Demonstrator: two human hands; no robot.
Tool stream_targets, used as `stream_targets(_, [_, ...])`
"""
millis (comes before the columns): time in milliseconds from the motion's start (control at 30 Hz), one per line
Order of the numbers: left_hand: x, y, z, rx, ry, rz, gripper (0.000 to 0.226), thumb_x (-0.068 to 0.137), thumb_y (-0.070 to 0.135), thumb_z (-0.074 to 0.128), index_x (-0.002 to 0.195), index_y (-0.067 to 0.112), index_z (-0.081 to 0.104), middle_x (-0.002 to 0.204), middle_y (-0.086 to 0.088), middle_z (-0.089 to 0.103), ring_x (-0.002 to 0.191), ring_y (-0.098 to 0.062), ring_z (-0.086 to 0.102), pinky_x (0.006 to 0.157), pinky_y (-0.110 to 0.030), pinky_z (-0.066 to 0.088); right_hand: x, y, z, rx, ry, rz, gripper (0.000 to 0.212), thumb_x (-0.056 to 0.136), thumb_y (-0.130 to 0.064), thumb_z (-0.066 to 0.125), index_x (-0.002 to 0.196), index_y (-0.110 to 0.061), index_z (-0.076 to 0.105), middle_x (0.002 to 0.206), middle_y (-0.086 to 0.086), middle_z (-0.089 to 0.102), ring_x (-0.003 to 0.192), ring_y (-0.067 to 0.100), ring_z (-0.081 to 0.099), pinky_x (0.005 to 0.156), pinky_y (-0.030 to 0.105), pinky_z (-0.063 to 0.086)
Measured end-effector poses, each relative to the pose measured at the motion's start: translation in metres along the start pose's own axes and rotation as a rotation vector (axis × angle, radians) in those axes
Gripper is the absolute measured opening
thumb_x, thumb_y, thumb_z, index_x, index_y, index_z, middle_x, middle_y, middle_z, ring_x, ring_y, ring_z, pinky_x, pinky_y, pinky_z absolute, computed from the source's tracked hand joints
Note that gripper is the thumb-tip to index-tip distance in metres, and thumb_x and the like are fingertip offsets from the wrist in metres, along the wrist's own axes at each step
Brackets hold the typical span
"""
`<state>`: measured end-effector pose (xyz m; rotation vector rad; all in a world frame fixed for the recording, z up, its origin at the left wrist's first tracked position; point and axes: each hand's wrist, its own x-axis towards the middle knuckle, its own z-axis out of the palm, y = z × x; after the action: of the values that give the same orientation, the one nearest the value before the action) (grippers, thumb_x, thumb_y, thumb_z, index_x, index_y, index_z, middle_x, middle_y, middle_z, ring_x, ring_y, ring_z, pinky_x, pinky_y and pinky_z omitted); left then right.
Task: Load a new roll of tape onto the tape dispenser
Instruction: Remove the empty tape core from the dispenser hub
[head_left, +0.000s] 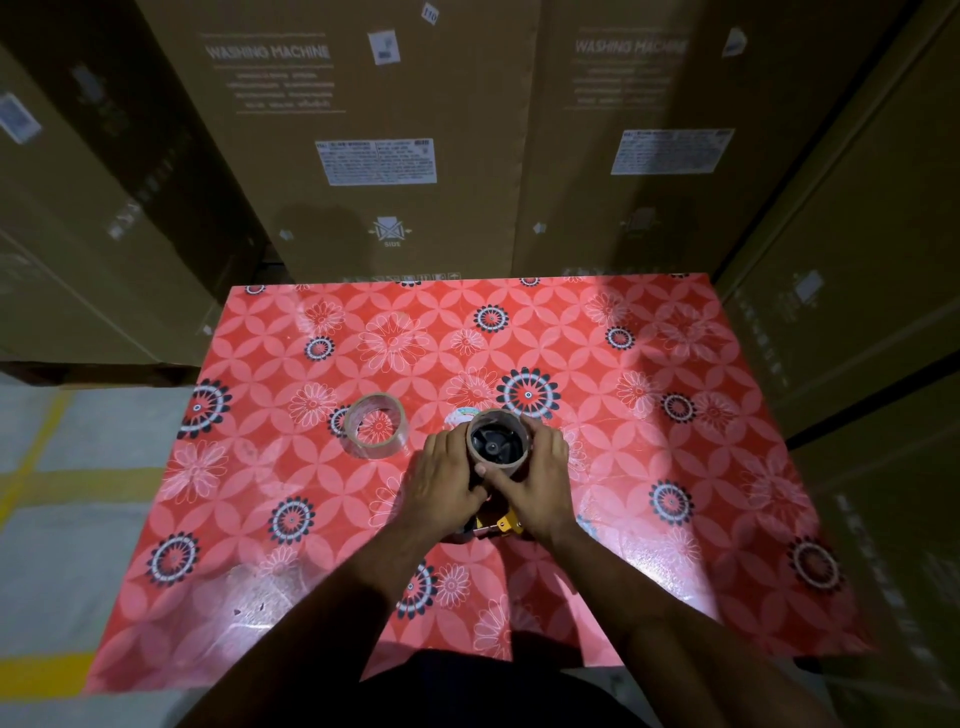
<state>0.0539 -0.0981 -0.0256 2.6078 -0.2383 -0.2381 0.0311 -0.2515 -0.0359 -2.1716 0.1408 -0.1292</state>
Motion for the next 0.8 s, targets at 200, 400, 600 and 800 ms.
stream_targets(200, [0.0025,0.0015,-0.0006,0.003,-0.045,-0.067,0.079,0.069,0.034,0.072,0.137,0.018,0.035,0.123,-0.006,0.059,0.113,-0.026,0.054,0.091,-0.043,0.051,-0.0032,-0.0007,-0.0001,-0.040,-0.013,-0.033,0.085,0.085,-0.051,0.070,0.155,-0.025,0.029,0.131,-0.001,0.052,0.122,0.017,0.041,0.101,0.040,0.042])
stream_targets(400, [0.0012,-0.0002,0.0007,0.017,-0.025,-0.018,0.081,0.070,0.031,0.072,0.140,0.019,0.033,0.126,-0.005,0.055,0.116,-0.024,0.047,0.097,-0.044,0.047,0.0002,-0.0019,0.0020,-0.014,0.038,0.048,0.087,0.071,-0.074,0.071,0.140,-0.029,0.045,0.118,-0.004,0.045,0.116,0.015,0.044,0.097,0.041,0.049])
stream_targets(600, [0.0012,0.0028,-0.0023,0.016,-0.046,-0.046,0.090,0.066,0.041,0.075,0.143,0.019,0.033,0.133,-0.004,0.055,0.120,-0.024,0.048,0.100,-0.043,0.046,-0.0020,-0.0010,-0.0014,0.007,0.000,-0.028,0.079,0.082,-0.066,0.064,0.149,-0.033,0.040,0.117,-0.005,0.045,0.116,0.014,0.040,0.097,0.033,0.043])
stream_targets(800, [-0.0002,0.0038,-0.0030,0.073,-0.019,0.110,0.094,0.070,0.031,0.075,0.148,0.016,0.024,0.129,-0.006,0.046,0.120,-0.026,0.042,0.097,-0.043,0.045,-0.0001,-0.0054,-0.0030,0.063,0.039,0.109,0.092,0.071,-0.067,0.067,0.147,-0.025,0.037,0.125,-0.007,0.043,0.120,0.012,0.039,0.096,0.032,0.042])
